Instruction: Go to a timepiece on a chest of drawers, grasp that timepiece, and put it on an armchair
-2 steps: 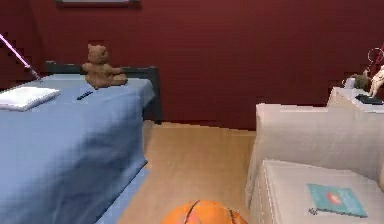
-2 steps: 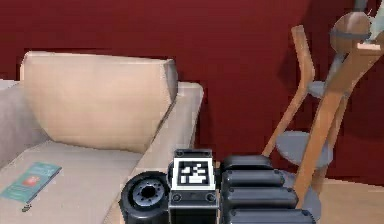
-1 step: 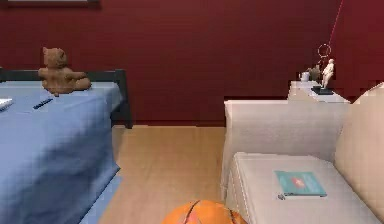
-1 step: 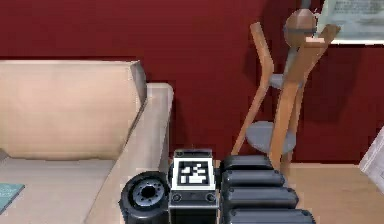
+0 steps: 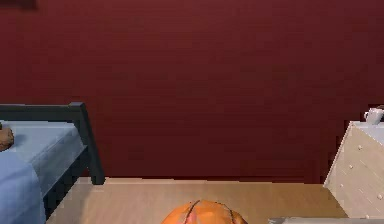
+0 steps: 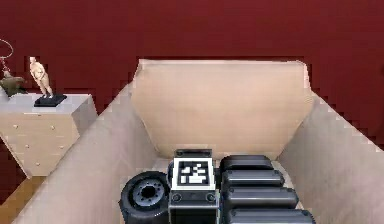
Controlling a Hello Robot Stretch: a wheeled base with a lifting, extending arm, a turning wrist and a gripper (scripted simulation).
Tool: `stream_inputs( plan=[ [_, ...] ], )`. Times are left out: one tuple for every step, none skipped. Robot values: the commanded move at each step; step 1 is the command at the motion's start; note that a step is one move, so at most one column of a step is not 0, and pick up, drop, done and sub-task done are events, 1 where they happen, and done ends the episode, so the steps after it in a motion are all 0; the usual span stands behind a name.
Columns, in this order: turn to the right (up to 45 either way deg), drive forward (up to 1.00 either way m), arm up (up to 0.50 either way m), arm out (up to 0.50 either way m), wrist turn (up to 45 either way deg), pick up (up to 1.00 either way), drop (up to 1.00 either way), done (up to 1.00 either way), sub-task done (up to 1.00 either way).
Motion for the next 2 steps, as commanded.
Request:
stream_inputs(
  plan=[
    [3.0,0.00,0.00,0.00,0.0,0.00,0.00,0.00,0.00],
    [0.0,0.55,0.00,0.00,0.0,0.00,0.00,0.00,0.00]
  ],
)
